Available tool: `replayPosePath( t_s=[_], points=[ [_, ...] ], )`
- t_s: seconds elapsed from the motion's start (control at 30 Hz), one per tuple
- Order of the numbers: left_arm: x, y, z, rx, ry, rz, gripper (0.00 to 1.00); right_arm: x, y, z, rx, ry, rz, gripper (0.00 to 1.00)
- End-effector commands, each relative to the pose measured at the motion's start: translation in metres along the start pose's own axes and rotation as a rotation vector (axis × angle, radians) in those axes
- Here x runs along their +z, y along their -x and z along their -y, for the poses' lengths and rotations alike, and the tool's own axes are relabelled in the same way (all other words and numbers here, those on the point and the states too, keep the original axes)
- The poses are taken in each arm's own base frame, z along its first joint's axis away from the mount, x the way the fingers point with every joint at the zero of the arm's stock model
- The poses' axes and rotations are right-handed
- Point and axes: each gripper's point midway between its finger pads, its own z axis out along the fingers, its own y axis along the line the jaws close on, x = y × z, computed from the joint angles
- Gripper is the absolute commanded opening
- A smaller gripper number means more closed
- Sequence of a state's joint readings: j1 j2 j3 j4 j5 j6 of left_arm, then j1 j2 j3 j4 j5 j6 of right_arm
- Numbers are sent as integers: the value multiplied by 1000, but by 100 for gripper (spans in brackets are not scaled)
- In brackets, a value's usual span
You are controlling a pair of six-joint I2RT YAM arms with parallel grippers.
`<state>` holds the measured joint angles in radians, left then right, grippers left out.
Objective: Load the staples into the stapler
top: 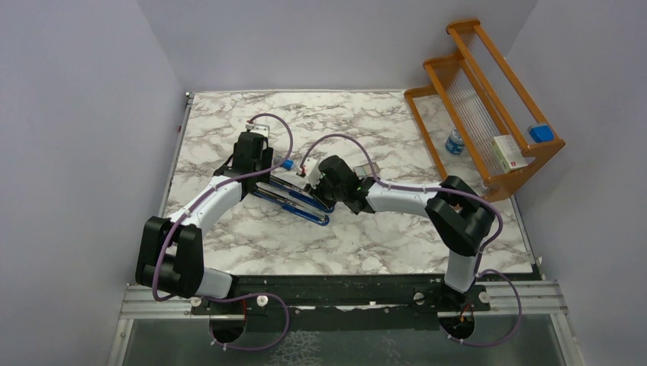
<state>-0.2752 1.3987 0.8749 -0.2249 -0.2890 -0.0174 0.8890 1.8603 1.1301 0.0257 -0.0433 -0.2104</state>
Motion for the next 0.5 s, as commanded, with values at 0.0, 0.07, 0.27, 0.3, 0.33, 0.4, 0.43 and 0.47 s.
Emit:
replayPosePath(
  t_s=[0.0,0.07,0.27,0.3,0.33,0.4,0.43,0.47],
  points=[
    [-6,19,-2,-9,6,58,61,-13,19,2,38,-17,71,36],
    [-6,19,-2,-9,6,58,61,-18,27,5,52,-25,101,37],
    [-6,19,-2,-10,6,57,61,-19,39,13,126,-17,154,38],
    [-6,19,-2,-11,6,58,61,-16,38,14,140,-10,151,38],
    [-6,19,-2,-9,6,57,61,-14,36,15,154,-1,147,38],
    [-6,18,-2,-9,6,56,61,-8,34,18,179,16,141,38],
    [-6,19,-2,-10,6,57,61,-5,33,18,186,26,140,38],
    [-6,19,-2,-11,6,57,61,-3,34,18,192,30,143,38]
  ],
)
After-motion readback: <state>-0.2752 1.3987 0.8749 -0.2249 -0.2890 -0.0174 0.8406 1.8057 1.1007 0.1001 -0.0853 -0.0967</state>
